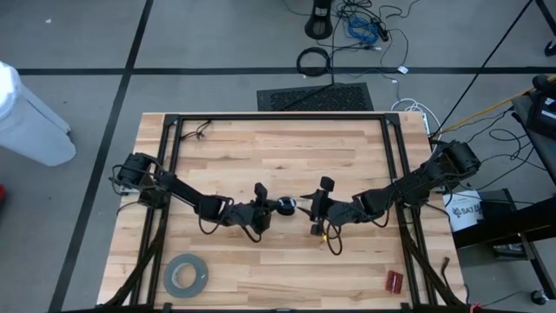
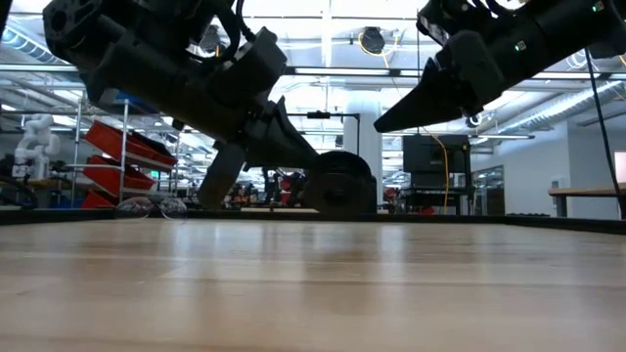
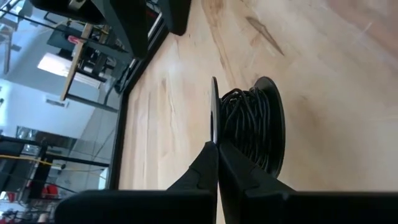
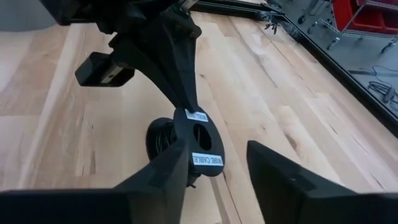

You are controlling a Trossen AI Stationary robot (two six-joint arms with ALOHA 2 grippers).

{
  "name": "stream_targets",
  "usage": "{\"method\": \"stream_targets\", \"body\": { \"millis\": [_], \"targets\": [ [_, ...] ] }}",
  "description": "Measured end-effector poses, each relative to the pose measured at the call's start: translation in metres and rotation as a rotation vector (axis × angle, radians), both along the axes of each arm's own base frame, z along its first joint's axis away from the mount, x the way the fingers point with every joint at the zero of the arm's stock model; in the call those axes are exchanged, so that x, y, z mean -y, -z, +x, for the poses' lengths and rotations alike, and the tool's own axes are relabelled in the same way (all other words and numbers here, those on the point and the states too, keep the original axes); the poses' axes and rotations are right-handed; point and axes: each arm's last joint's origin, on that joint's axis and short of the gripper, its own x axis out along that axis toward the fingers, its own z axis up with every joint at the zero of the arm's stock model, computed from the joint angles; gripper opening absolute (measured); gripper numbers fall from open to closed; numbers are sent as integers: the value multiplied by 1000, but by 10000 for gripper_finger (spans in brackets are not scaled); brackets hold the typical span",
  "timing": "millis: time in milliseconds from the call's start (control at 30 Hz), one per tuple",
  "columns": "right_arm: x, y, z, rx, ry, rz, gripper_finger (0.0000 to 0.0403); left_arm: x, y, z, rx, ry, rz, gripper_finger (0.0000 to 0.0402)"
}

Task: Coil cords
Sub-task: Uncoil the black wire from the spool

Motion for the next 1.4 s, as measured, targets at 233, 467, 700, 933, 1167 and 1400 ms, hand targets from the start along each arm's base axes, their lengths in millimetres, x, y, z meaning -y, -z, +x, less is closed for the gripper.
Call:
{"method": "stream_targets", "body": {
  "millis": [233, 467, 700, 933, 1167, 1400],
  "targets": [
    [1, 2, -1, -31, 0, -7, 172, 1, -1, 0, 15, -3, -32, 1],
    [0, 3, -1, -31, -2, -4, 162, 4, -3, 1, 56, 32, -120, 1],
    [-1, 4, -1, -42, -45, 15, 160, 11, -10, 6, 80, 68, -162, 1],
    [-2, 4, -1, -48, -71, 29, 160, 12, -10, 6, 92, 56, -209, 1],
    [-3, 4, 0, -55, -107, 50, 160, 12, -10, 6, 91, 58, -212, 1],
    [-3, 1, -1, -44, -113, 56, 160, 11, -9, 6, 80, 53, -211, 1]
  ]
}}
